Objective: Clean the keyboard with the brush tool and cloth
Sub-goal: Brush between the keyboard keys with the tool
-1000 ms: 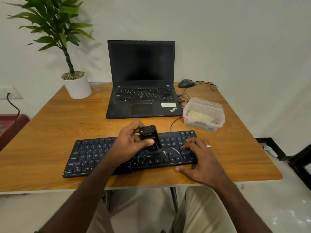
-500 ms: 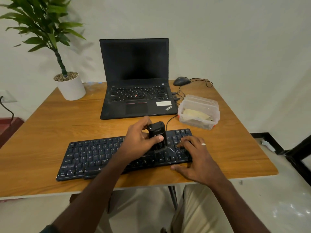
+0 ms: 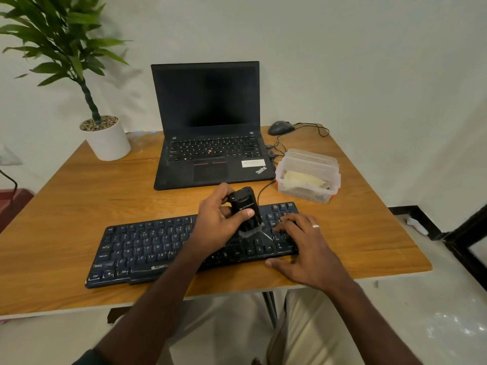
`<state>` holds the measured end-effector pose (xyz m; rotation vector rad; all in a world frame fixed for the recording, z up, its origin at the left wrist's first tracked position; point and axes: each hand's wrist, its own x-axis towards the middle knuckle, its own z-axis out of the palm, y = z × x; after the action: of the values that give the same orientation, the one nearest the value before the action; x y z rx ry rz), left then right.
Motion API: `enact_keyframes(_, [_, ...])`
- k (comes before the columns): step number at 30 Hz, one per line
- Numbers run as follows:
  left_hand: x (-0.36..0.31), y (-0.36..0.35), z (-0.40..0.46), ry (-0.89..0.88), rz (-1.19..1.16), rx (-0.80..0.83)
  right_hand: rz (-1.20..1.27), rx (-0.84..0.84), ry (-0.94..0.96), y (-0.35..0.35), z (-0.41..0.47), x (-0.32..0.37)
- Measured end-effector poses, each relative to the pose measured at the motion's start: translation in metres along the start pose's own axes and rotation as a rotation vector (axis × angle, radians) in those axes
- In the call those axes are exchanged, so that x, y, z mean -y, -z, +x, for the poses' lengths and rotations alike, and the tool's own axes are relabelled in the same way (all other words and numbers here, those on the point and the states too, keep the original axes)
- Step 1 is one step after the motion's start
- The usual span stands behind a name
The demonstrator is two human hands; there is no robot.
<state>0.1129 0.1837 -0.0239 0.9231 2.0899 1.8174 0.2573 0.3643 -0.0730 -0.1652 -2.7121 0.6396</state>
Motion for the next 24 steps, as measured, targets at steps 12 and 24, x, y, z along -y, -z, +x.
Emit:
enact_keyframes(12, [-0.016, -0.027, 0.014, -0.23, 0.339, 0.222, 0.09, -0.041, -0.011, 0.002, -0.002, 0.003])
enact_keyframes(24, [-0.022, -0.02, 0.016, -0.13, 0.292, 0.138, 0.099, -0.046, -0.023, -0.001, -0.003, 0.0])
